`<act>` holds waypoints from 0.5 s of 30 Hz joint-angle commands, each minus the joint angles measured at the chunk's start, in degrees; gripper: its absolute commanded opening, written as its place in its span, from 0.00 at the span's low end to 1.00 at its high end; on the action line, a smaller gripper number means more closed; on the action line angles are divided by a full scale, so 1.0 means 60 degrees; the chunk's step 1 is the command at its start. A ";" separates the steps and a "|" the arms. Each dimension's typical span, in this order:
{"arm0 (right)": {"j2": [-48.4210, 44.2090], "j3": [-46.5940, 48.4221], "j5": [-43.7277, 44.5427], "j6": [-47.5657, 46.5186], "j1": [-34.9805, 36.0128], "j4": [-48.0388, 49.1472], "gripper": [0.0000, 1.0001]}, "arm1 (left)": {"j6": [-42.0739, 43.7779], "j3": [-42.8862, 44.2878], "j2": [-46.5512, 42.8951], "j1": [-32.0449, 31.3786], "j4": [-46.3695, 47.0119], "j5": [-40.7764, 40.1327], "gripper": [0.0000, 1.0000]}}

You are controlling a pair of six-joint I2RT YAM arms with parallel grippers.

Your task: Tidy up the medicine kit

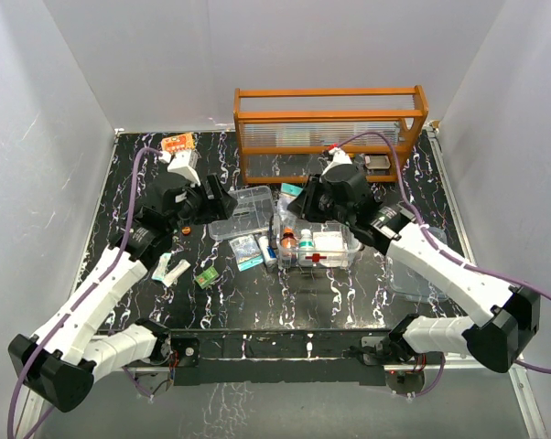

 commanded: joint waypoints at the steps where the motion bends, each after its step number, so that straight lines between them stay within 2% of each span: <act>1: -0.0076 0.1365 0.2251 -0.0446 -0.0068 -0.3538 0.06 | 0.0983 -0.0815 -0.0389 0.0019 0.0621 -0.1072 0.72; 6: 0.0735 0.2531 0.3677 -0.0634 -0.0112 -0.5734 0.07 | 0.1305 -0.1627 -0.0507 0.0021 0.1281 -0.1256 0.73; 10: 0.1454 0.2937 0.4589 -0.0708 -0.0171 -0.6443 0.07 | 0.1588 -0.2117 -0.0510 0.0028 0.1617 -0.1252 0.74; 15: 0.2361 0.3101 0.4987 -0.0686 -0.0194 -0.7075 0.07 | 0.1601 -0.2154 -0.0396 0.0017 0.1577 -0.1265 0.74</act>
